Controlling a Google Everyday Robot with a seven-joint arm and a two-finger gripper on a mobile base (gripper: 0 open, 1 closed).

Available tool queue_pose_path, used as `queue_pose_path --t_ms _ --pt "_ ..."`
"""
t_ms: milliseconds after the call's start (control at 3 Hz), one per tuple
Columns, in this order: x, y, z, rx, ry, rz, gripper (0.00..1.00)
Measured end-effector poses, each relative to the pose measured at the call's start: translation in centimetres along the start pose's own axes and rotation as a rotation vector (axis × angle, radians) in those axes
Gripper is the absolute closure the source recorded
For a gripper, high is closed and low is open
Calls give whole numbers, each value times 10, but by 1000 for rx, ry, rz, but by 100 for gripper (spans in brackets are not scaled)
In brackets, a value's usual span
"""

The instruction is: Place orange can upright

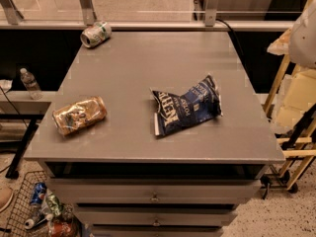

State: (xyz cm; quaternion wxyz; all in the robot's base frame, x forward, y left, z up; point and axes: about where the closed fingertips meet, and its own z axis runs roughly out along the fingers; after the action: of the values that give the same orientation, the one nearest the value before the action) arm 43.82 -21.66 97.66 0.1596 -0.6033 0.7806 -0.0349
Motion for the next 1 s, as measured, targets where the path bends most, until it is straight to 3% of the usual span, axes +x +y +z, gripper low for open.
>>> queue_pose_path --t_ms 333,667,1000 --pt "0 0 0 0 0 0 0" --pt "-35 -11 4 16 -23 -131 0" --pt "-92 -26 14 23 -97 -307 0"
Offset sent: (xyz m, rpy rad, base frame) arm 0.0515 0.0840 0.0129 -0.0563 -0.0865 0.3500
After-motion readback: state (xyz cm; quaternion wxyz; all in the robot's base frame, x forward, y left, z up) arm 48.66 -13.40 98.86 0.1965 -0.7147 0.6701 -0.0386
